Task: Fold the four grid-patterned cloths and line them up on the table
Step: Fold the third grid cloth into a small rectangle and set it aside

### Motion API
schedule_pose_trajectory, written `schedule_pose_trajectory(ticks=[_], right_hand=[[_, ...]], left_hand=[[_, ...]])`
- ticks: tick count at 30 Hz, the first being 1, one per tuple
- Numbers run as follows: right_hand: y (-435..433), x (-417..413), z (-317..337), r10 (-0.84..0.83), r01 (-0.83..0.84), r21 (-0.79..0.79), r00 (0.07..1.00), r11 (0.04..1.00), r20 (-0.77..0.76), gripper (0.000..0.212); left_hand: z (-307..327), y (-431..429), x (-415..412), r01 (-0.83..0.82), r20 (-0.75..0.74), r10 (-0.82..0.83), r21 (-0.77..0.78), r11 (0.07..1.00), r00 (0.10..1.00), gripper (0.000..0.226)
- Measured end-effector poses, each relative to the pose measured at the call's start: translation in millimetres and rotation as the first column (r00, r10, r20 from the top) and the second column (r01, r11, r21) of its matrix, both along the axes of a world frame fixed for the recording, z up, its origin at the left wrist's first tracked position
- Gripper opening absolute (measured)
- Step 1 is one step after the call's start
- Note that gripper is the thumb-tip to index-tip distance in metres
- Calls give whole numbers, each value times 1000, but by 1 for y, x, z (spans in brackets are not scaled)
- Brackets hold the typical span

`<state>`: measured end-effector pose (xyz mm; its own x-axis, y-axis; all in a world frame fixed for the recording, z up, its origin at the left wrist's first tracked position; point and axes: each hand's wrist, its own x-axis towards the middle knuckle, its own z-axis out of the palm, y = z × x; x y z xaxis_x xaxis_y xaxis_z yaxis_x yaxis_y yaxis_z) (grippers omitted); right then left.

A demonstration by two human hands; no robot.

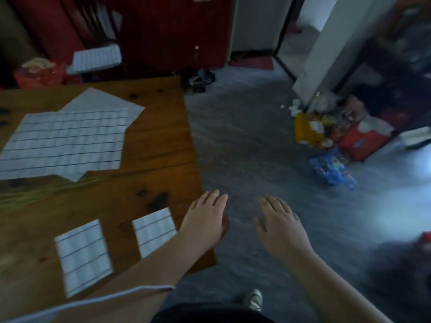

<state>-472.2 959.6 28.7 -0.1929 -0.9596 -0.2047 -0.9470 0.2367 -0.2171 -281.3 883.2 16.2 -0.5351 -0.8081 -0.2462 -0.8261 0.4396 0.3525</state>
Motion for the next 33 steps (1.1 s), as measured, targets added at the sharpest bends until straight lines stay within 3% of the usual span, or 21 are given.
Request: schedule_pose_trajectory(ticks=[7, 15, 24, 33], right_hand=[[20, -174, 16, -174, 175, 4, 983, 985, 61, 67], [-74, -248, 23, -181, 186, -4, 962, 983, 206, 66], [-299, -312, 24, -28, 26, 22, 992, 999, 124, 70], [-536, -342, 48, 98, -99, -5, 984, 995, 151, 70]], left_hand=[[14, 4, -186, 171, 24, -172, 40, 984, 985, 64], [26, -97, -269, 71, 0, -71, 19, 997, 997, 65], [10, -294, -308, -92, 25, 91, 29, 995, 996, 64], [47, -517, -334, -161, 89, 163, -36, 986, 983, 66]])
